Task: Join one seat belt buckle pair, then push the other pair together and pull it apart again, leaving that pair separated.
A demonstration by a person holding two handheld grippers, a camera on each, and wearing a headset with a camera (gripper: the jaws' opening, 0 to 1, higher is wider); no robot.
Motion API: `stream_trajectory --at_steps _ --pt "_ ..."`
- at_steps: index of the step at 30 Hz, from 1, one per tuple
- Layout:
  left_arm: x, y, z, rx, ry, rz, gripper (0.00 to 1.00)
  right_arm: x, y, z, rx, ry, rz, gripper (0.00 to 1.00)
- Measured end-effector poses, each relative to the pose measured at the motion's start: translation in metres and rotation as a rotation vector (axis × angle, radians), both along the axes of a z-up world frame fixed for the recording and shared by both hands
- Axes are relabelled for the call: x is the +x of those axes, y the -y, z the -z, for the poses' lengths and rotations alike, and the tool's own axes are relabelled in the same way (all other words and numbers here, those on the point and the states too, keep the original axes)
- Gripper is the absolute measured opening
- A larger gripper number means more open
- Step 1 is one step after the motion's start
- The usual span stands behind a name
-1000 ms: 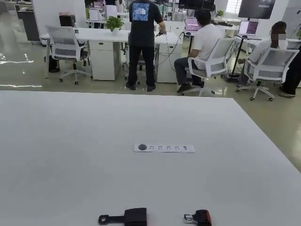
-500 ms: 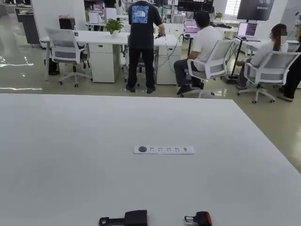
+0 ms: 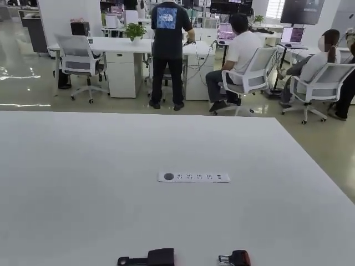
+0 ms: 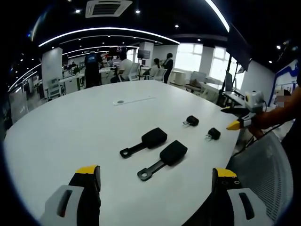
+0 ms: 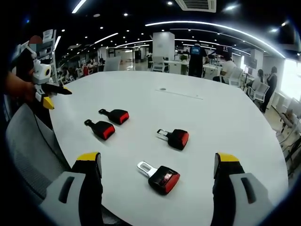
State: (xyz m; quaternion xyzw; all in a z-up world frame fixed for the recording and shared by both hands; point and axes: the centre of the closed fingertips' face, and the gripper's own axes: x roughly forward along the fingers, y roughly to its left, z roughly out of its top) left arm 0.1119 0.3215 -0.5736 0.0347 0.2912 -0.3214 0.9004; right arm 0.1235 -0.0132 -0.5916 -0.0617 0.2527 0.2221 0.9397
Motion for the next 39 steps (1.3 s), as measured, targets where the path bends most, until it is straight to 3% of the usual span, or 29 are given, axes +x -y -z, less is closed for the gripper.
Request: stream_trajectory --at_steps 39 --pt "0.0039 0.0034 0.0031 -0.005 -0.004 0.004 1.00 0.0011 0.0002 0.0040 0.001 -0.010 0.003 0.99"
